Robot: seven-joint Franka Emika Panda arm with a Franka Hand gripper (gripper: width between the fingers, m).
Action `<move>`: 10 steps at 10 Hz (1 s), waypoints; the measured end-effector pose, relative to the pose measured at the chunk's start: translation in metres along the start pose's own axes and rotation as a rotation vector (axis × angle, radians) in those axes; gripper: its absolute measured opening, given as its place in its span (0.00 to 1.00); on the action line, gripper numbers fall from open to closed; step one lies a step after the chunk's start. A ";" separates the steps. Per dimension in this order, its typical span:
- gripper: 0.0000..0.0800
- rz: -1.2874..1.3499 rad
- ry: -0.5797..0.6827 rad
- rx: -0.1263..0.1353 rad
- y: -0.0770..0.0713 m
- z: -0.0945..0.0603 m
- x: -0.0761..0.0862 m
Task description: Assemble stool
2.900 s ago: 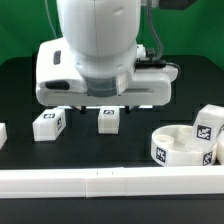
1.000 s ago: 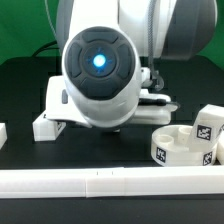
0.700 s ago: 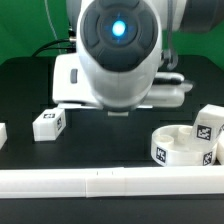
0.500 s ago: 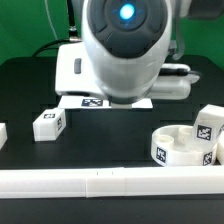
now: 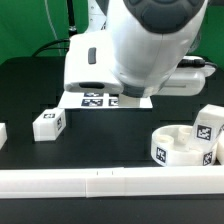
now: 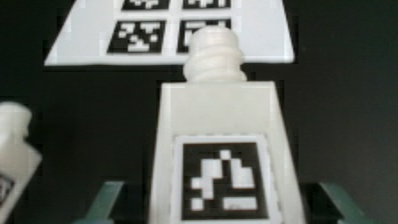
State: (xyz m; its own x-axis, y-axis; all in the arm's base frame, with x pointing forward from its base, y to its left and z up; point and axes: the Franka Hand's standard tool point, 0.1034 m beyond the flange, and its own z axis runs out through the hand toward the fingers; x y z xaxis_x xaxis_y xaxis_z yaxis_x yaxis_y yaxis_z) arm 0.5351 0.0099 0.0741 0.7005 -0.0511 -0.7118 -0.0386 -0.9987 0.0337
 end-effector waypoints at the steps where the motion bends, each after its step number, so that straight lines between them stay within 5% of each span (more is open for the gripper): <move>1: 0.42 0.010 0.027 0.014 -0.004 -0.002 -0.009; 4: 0.42 0.007 0.242 0.013 -0.020 -0.029 -0.008; 10: 0.42 -0.009 0.679 0.038 -0.026 -0.043 0.004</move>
Offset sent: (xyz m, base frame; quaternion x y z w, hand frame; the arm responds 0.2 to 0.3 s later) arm 0.0077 0.0120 0.0289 -0.0398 0.1811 0.0230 0.9824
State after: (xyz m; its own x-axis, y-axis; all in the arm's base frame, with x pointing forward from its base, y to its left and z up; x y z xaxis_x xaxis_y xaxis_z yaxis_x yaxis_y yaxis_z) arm 0.5696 0.0359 0.1008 0.9925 -0.0460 -0.1133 -0.0467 -0.9989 -0.0038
